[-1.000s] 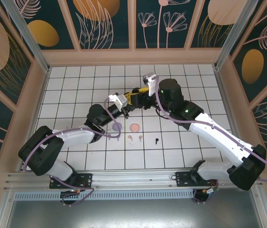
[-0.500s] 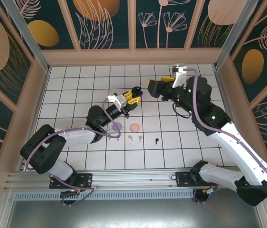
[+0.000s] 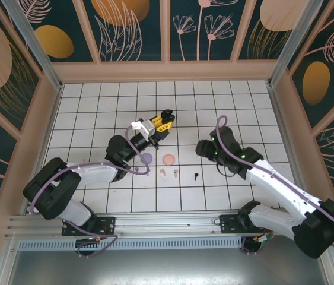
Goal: Insert wireless bluetooth earbuds into charging case
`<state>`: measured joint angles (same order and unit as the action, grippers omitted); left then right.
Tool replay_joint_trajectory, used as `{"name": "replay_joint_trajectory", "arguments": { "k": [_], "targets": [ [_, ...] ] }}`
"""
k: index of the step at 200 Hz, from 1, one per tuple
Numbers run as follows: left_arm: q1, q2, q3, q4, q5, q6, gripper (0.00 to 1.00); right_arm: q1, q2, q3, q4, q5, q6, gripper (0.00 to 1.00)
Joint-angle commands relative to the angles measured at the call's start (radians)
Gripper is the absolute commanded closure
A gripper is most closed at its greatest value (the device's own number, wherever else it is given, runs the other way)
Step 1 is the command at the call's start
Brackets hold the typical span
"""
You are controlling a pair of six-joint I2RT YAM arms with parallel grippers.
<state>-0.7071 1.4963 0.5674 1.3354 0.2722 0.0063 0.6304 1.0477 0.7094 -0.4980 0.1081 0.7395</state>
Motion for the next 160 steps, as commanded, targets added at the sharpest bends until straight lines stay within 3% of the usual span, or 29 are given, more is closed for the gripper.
{"name": "replay_joint_trajectory", "arguments": {
  "k": [1,47,160],
  "targets": [
    [-0.003,-0.043,-0.018,0.059,-0.023,-0.016,1.0,0.039,0.031,-0.076,0.037,-0.002,0.131,0.37],
    [-0.005,-0.065,-0.037,0.06,-0.02,-0.014,1.0,0.135,0.138,-0.103,0.092,0.011,0.202,0.49],
    [-0.005,-0.064,-0.055,0.09,-0.013,-0.01,1.0,0.195,0.323,-0.038,0.095,0.054,0.204,0.61]
  ]
}}
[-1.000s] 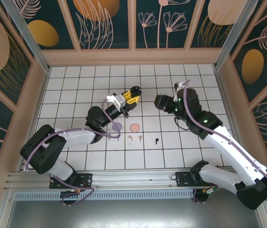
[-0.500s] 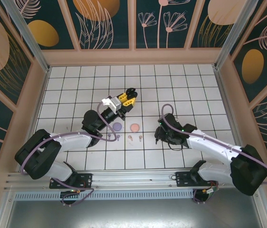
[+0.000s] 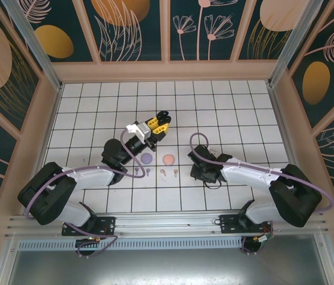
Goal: Insert wireless bluetooth earbuds into charging case
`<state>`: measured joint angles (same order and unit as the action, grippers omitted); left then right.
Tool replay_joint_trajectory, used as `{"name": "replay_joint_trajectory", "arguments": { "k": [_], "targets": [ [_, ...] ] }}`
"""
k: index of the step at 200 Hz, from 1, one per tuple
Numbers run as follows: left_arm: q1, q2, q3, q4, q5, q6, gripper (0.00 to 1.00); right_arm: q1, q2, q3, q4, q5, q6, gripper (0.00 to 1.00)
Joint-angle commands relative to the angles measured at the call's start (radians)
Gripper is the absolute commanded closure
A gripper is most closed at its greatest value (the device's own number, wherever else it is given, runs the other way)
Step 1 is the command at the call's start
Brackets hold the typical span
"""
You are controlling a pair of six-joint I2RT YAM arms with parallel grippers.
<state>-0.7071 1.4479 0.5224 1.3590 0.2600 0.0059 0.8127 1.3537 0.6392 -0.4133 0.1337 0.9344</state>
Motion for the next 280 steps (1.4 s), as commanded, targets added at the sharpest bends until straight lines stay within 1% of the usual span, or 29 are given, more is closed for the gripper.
{"name": "replay_joint_trajectory", "arguments": {
  "k": [1,81,167,212,227,239,258,280],
  "targets": [
    [-0.004,-0.016,-0.01,0.067,-0.002,-0.011,1.0,0.012,0.017,0.033,0.01,0.029,0.009,0.61],
    [-0.004,-0.015,-0.015,0.072,-0.001,-0.007,1.0,0.027,0.082,0.054,0.021,0.032,0.002,0.63],
    [-0.005,-0.015,-0.023,0.072,-0.004,0.0,1.0,0.05,0.168,0.09,0.019,0.05,-0.009,0.68],
    [-0.004,-0.009,-0.016,0.072,-0.001,-0.001,1.0,0.066,0.183,0.094,0.013,0.061,-0.003,0.76],
    [-0.004,-0.007,-0.016,0.072,-0.001,-0.003,1.0,0.069,0.183,0.096,0.013,0.064,0.002,0.77],
    [-0.005,-0.004,-0.014,0.071,0.002,-0.004,1.0,0.071,0.178,0.094,0.012,0.067,0.003,0.81],
    [-0.005,-0.004,-0.012,0.069,0.005,-0.007,1.0,0.071,0.156,0.095,0.011,0.072,0.007,0.85],
    [-0.005,-0.006,-0.006,0.059,0.008,-0.007,1.0,0.069,0.108,0.1,0.009,0.085,0.012,0.85]
  ]
}}
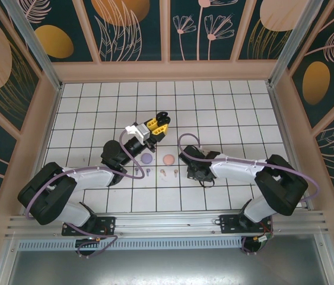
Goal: Insert wireless bluetooth earbuds into charging case
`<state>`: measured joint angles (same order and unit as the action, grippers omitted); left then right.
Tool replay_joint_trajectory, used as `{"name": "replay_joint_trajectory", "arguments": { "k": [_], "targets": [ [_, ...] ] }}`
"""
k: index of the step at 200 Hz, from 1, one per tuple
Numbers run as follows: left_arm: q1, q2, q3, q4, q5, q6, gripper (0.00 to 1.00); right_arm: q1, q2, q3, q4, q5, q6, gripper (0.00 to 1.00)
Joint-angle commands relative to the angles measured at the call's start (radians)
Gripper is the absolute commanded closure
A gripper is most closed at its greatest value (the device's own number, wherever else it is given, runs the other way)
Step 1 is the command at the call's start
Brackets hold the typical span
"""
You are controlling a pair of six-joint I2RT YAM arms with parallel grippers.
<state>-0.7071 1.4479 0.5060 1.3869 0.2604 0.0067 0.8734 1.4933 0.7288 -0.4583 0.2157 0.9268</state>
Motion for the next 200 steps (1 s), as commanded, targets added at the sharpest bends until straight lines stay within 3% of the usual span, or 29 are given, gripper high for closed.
{"name": "replay_joint_trajectory", "arguments": {
  "k": [1,60,103,147,200],
  "targets": [
    [-0.005,-0.006,0.011,0.031,0.008,-0.008,1.0,0.009,-0.035,0.01,0.053,0.005,0.02,0.85],
    [-0.005,-0.029,0.032,-0.018,0.035,-0.003,1.0,-0.02,-0.233,0.062,0.002,0.068,-0.015,0.86],
    [-0.004,-0.03,0.043,-0.034,0.066,0.011,1.0,-0.099,-0.379,0.207,0.008,0.069,-0.173,0.86],
    [-0.005,-0.024,0.063,-0.082,0.098,0.036,1.0,-0.12,-0.374,0.456,0.025,0.06,-0.346,0.86],
    [-0.005,0.0,0.089,-0.092,0.115,0.027,1.0,-0.121,-0.324,0.602,0.096,-0.01,-0.449,0.85]
  ]
}}
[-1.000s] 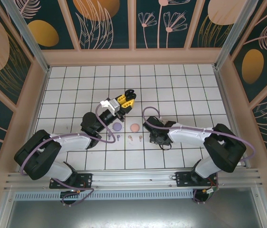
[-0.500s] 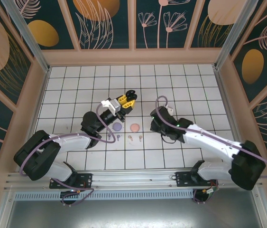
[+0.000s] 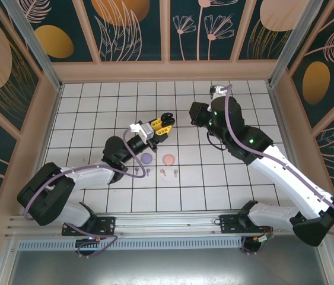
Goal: Insert wireless bluetooth earbuds into charging case
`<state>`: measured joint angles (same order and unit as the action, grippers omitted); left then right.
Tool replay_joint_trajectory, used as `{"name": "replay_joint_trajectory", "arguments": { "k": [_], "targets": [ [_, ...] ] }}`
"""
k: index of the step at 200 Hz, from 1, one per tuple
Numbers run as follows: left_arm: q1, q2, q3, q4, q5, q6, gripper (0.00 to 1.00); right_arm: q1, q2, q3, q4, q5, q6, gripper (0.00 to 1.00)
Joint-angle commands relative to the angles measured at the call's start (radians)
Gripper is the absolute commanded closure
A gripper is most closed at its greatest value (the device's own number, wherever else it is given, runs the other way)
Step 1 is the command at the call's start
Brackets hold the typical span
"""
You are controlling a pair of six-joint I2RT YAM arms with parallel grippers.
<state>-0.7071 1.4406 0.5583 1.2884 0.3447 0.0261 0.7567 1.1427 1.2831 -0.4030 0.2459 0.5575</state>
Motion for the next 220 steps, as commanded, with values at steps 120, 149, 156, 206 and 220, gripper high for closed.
{"name": "replay_joint_trajectory", "arguments": {
  "k": [120,149,156,206,220],
  "targets": [
    [-0.005,0.032,0.077,-0.009,0.053,-0.003,1.0,0.071,0.064,0.021,0.133,-0.095,-0.105,0.86],
    [-0.005,0.029,0.075,-0.009,0.05,-0.004,1.0,0.091,0.077,0.005,0.139,-0.092,-0.097,0.86],
    [-0.004,0.029,0.076,-0.009,0.05,-0.003,1.0,0.095,0.082,0.003,0.141,-0.091,-0.096,0.86],
    [-0.005,0.024,0.075,-0.008,0.045,-0.003,1.0,0.112,0.086,-0.02,0.143,-0.082,-0.087,0.86],
    [-0.005,0.024,0.075,-0.008,0.044,-0.003,1.0,0.112,0.084,-0.028,0.142,-0.078,-0.084,0.86]
  ]
}}
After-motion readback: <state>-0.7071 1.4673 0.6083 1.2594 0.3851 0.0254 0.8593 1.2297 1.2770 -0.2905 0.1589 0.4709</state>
